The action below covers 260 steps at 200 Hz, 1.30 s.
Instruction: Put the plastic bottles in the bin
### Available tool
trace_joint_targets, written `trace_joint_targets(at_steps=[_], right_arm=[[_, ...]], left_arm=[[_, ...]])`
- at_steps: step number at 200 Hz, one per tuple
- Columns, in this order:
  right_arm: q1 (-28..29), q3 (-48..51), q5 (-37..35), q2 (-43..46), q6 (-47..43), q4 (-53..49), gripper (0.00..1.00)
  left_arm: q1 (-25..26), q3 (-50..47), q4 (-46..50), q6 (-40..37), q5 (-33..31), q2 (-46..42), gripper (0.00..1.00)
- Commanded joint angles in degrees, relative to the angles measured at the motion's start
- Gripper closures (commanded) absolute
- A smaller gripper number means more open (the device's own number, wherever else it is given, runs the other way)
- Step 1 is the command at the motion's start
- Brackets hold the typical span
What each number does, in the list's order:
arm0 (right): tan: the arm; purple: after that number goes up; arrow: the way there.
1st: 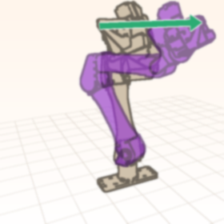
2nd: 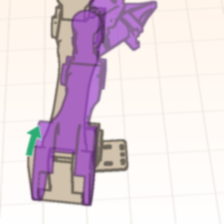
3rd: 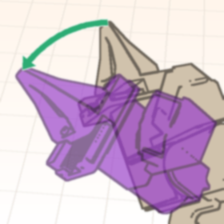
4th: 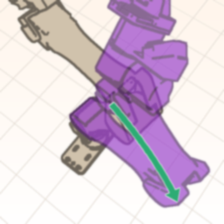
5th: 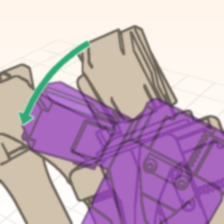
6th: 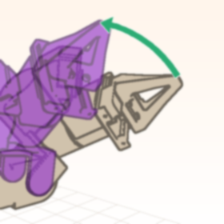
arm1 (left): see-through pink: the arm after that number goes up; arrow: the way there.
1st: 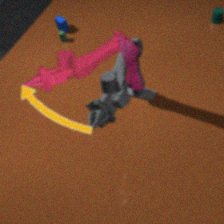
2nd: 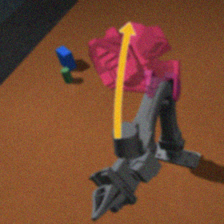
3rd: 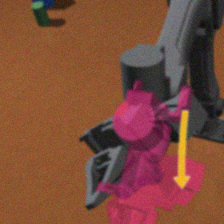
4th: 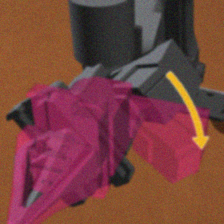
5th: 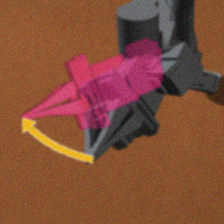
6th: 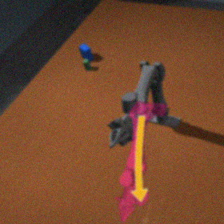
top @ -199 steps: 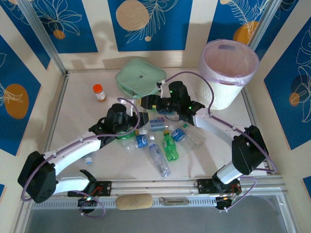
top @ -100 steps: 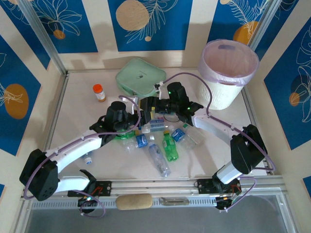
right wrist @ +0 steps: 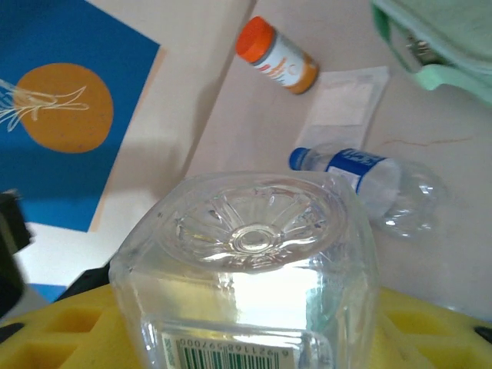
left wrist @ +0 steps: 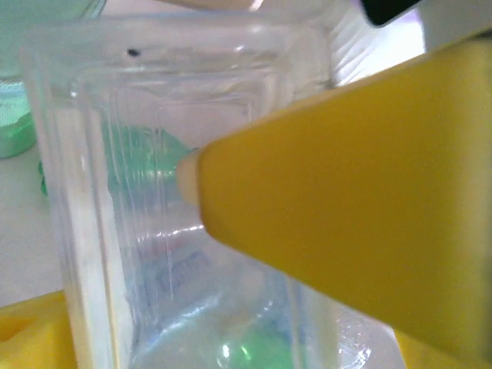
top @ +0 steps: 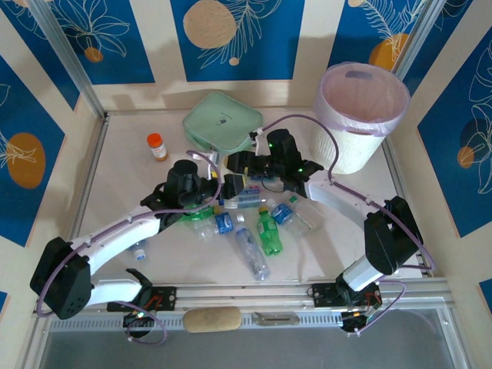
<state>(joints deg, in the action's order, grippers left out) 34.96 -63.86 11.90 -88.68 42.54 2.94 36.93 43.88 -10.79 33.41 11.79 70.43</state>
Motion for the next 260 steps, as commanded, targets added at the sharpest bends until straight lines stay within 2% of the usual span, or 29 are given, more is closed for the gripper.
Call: trace_joint_targets(at_steps=[1,19,50,84,131,151,177,260], right_arm=[[-1.5,1.0,-4.4,2.6,-1.7,-4.2,0.41],[-3.2,1.4,-6.2,4.4,-2.4,-6.3,0.42],[-6.3,1.6,-8.2,8.8,-3.5,-9.4,0.42],[-9.7,-1.1,-10.5,12.6,-7.2,-12.5,0.42],[-17.2,-13.3,-11.9,14.8,-14.3,-20.3,0.43],[-21.1,-18.3,-12.1,15.1,-16.8,-22.4,0.44],[-25.4,-24.5,-16.3,14.9,-20.6,-24.0,0.44],[-38.2,-33.7,-28.8,8.4,-25.4,-13.2,0.45]], left_arm=[[-0.2,-1.1,-1.9,1.6,1.1,-3.1,0.04],[-0.4,-2.9,-0.6,2.5,-0.5,-5.5,0.03],[-1.6,-5.9,3.0,5.6,-7.3,-8.9,0.0],[-4.9,-7.7,3.3,7.1,-11.4,-7.6,0.0],[-8.3,-7.2,-2.3,11.1,-9.2,-1.0,0.0],[-8.3,-6.1,-3.8,10.3,-7.2,1.4,0.0],[-8.3,-4.1,-3.5,8.2,-4.4,3.8,0.0],[-8.3,-4.6,-0.2,5.0,-3.8,2.1,0.0]])
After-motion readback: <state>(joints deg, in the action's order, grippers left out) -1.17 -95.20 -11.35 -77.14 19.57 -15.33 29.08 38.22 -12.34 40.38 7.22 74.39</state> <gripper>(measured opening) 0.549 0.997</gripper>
